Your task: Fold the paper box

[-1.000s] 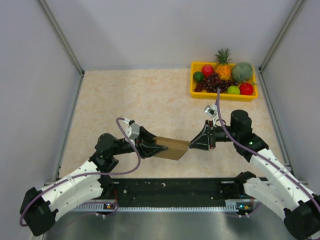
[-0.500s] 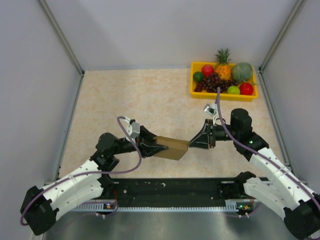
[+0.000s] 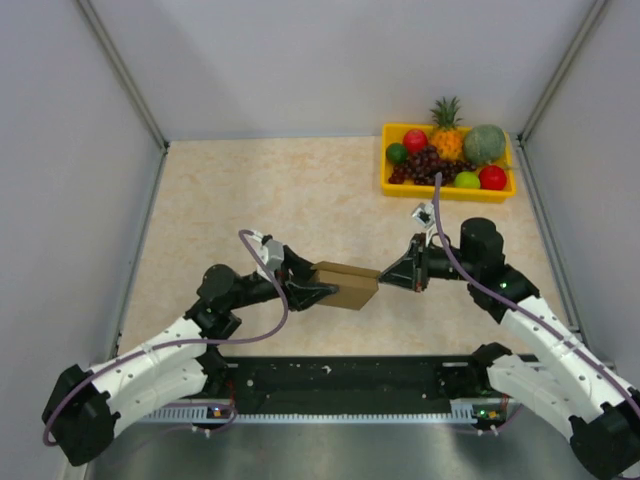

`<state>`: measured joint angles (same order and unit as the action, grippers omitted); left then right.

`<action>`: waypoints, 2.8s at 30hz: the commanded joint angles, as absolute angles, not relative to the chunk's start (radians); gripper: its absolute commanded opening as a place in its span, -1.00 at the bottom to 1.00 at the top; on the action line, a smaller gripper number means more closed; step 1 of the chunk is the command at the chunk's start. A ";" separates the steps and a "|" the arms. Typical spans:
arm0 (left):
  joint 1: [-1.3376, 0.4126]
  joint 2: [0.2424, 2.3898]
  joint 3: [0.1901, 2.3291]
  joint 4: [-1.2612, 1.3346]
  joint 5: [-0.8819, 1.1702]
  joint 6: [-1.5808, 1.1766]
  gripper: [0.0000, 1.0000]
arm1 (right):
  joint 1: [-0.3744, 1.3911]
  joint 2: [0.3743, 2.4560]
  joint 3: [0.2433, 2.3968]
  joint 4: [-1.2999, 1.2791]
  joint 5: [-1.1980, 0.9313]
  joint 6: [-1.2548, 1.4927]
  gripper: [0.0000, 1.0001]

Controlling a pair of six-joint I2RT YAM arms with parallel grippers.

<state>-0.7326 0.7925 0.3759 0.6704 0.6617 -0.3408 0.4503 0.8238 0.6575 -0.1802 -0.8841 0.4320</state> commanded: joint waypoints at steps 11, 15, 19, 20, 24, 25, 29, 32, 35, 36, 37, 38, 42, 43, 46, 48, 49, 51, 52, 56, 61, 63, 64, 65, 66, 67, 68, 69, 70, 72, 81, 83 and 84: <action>-0.727 1.268 0.275 1.163 0.388 -0.275 -0.09 | 0.566 0.841 0.550 -0.022 -0.358 0.203 -1.00; -0.723 1.435 0.273 1.313 0.348 -0.274 -0.10 | 0.595 0.841 0.459 0.083 -0.261 0.161 -1.00; -0.718 1.621 0.261 1.541 0.347 -0.313 -0.11 | 0.621 0.851 0.405 0.147 -0.189 0.120 -1.00; -0.718 1.688 0.259 1.637 0.347 -0.321 -0.11 | 0.630 0.853 0.394 0.153 -0.181 0.114 -1.00; -0.710 1.727 0.276 1.660 0.364 -0.339 -0.10 | 0.643 0.848 0.397 0.146 -0.166 0.087 -1.00; -0.709 1.726 0.282 1.645 0.362 -0.339 -0.07 | 0.644 0.848 0.400 0.134 -0.163 0.080 -1.00; -0.710 1.726 0.311 1.591 0.368 -0.342 0.21 | 0.660 0.839 0.416 0.107 -0.138 0.061 -1.00; -0.710 1.703 0.301 1.551 0.348 -0.351 0.43 | 0.664 0.836 0.414 0.107 -0.121 0.054 -1.00; -0.709 1.669 0.258 1.554 0.325 -0.353 0.66 | 0.680 0.833 0.410 0.117 -0.103 0.041 -1.00; -0.707 1.658 0.247 1.554 0.322 -0.351 0.73 | 0.686 0.834 0.408 0.117 -0.097 0.040 -1.00; -0.707 1.634 0.236 1.542 0.325 -0.350 0.74 | 0.689 0.836 0.405 0.117 -0.094 0.032 -1.00; -0.706 1.617 0.223 1.530 0.328 -0.351 0.75 | 0.689 0.839 0.402 0.120 -0.087 0.028 -1.00; -0.704 1.520 0.189 1.427 0.336 -0.359 0.96 | 0.692 0.847 0.399 0.124 -0.077 0.018 -1.00; -0.704 1.478 0.180 1.411 0.334 -0.364 0.96 | 0.693 0.847 0.399 0.123 -0.074 0.014 -1.00; -0.701 1.355 0.135 1.317 0.333 -0.397 0.96 | 0.695 0.856 0.402 0.127 -0.074 0.009 -1.00; -0.698 1.257 0.130 1.099 0.315 -0.448 0.96 | 0.695 0.870 0.406 0.124 -0.078 0.009 -1.00; -0.696 1.141 0.149 0.975 0.305 -0.460 0.96 | 0.695 0.871 0.405 0.123 -0.075 0.011 -1.00; -0.695 1.036 0.251 0.564 0.240 -0.480 0.97 | 0.696 0.873 0.403 0.127 -0.083 0.012 -1.00; -0.693 0.961 0.294 0.458 0.229 -0.470 0.97 | 0.698 0.873 0.405 0.129 -0.081 0.014 -1.00; -0.675 0.855 0.475 0.111 0.193 -0.404 0.96 | 0.698 0.879 0.402 0.138 -0.075 0.012 -1.00; -0.614 0.876 0.580 -0.092 0.216 -0.388 0.88 | 0.699 0.900 0.414 0.130 -0.086 0.003 -1.00; -0.526 0.966 0.670 -0.118 0.461 -0.342 0.53 | 0.701 0.900 0.416 0.126 -0.092 0.005 -1.00; -0.497 1.006 0.740 -0.138 0.550 -0.336 0.41 | 0.698 0.902 0.419 0.124 -0.092 0.005 -1.00; -0.451 1.046 0.776 -0.214 0.651 -0.309 0.36 | 0.698 0.902 0.420 0.121 -0.095 0.005 -1.00; -0.436 1.118 0.811 -0.259 0.701 -0.272 0.36 | 0.701 0.900 0.423 0.114 -0.097 0.006 -1.00; -0.428 1.147 0.871 -0.302 0.727 -0.238 0.35 | 0.698 0.900 0.426 0.110 -0.100 0.008 -1.00; -0.426 1.175 0.897 -0.354 0.750 -0.165 0.35 | 0.699 0.902 0.428 0.107 -0.101 0.008 -1.00; -0.428 1.221 0.926 -0.382 0.758 -0.135 0.35 | 0.699 0.902 0.428 0.107 -0.104 0.011 -1.00; -0.429 1.245 0.972 -0.403 0.767 -0.105 0.35 | 0.701 0.905 0.431 0.106 -0.104 0.012 -1.00; -0.454 1.326 1.032 -0.537 0.747 0.021 0.28 | 0.698 0.913 0.434 0.106 -0.106 0.020 -1.00; -0.627 1.437 1.100 -0.591 0.537 0.274 -0.02 | 0.701 0.913 0.436 0.100 -0.117 0.020 -1.00; -0.661 1.436 1.091 -0.563 0.463 0.296 -0.02 | 0.700 0.913 0.433 0.100 -0.118 0.023 -1.00; -0.664 1.437 1.089 -0.551 0.454 0.298 -0.02 | 0.699 0.913 0.434 0.100 -0.120 0.021 -1.00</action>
<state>-0.6262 1.4391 1.0847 -0.5743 0.5472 0.1947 0.6872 0.9173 0.3946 0.0746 -0.1047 0.0189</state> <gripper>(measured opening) 0.493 0.006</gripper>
